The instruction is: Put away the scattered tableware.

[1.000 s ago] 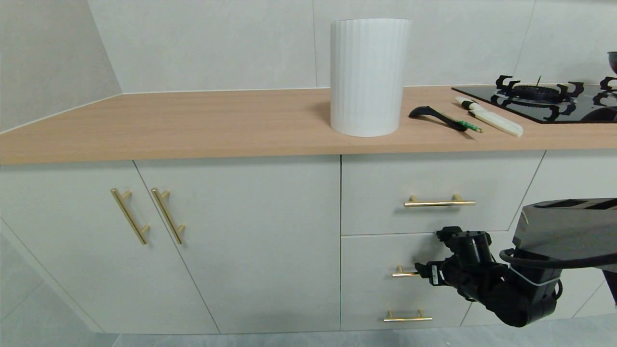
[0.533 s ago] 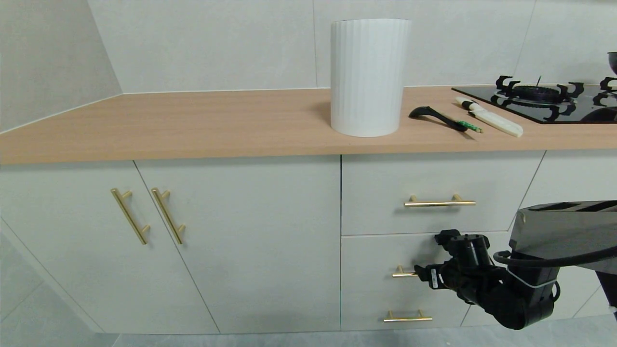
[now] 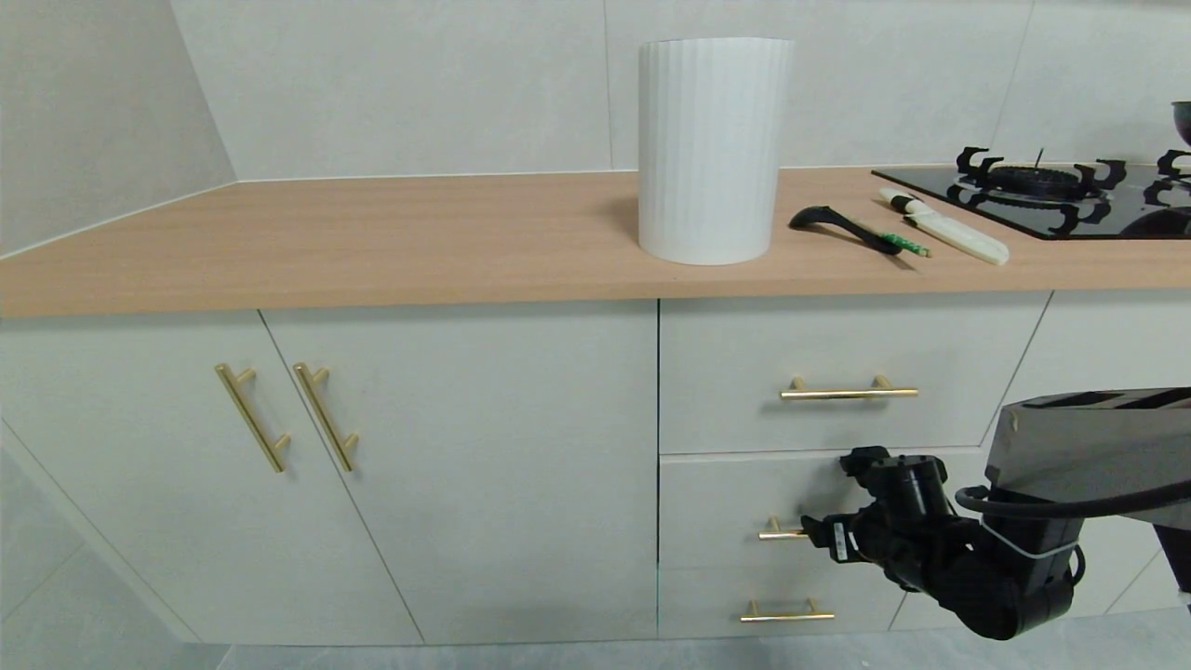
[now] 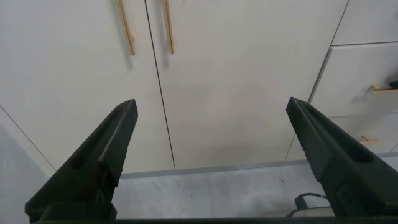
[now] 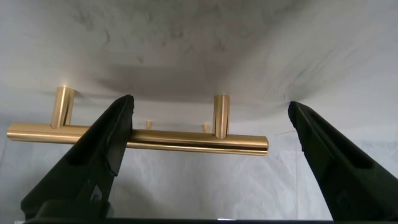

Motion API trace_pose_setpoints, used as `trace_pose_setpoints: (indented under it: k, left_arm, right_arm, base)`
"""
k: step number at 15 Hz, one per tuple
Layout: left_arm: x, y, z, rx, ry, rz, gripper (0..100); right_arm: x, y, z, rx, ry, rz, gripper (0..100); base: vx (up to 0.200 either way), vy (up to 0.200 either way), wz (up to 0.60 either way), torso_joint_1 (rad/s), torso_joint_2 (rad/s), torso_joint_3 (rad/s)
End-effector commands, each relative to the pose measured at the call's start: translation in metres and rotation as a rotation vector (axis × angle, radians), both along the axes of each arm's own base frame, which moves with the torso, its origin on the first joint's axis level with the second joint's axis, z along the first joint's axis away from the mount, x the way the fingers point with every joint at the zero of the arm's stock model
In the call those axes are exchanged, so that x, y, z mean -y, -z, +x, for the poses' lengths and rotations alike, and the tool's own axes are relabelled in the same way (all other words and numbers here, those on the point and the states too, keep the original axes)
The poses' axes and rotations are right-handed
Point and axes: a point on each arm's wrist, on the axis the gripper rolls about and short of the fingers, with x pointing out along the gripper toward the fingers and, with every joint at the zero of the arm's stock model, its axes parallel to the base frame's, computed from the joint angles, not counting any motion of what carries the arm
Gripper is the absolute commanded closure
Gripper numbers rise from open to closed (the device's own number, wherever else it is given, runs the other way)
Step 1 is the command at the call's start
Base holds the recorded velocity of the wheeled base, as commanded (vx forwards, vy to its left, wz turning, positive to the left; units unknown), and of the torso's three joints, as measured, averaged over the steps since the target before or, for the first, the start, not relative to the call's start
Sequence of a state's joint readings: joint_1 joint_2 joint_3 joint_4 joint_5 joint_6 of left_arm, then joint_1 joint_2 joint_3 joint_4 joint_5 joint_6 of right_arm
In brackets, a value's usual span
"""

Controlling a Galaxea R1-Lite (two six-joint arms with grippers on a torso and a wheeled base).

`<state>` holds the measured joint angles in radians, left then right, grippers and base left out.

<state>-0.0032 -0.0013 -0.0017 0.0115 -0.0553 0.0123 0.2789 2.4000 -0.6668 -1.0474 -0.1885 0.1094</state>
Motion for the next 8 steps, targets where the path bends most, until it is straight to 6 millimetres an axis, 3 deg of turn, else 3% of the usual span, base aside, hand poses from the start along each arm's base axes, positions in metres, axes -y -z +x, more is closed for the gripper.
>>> trace_pose_setpoints:
  k: [1, 2, 5, 8]
  left_arm:
    - [0.000, 0.000, 0.000, -0.002, 0.000, 0.000, 0]
    - [0.000, 0.000, 0.000, -0.002, 0.000, 0.000, 0]
    - [0.000, 0.000, 0.000, -0.001, 0.000, 0.000, 0]
    - [0.000, 0.000, 0.000, -0.002, 0.000, 0.000, 0]
  right_arm:
    - [0.001, 0.000, -0.002, -0.009, -0.002, -0.005, 0]
    - [0.001, -0.002, -0.004, -0.007, -0.003, -0.006, 0]
    - [0.000, -0.033, -0.021, -0.044, -0.051, -0.040, 0]
    - [-0.004, -0.084, -0.039, -0.046, -0.087, -0.032, 0]
  base:
    - [0.000, 0.000, 0.00, 0.000, 0.00, 0.000]
    - [0.000, 0.000, 0.00, 0.000, 0.00, 0.000]
    - [0.000, 0.000, 0.00, 0.000, 0.00, 0.000]
    - [0.000, 0.000, 0.00, 0.000, 0.00, 0.000]
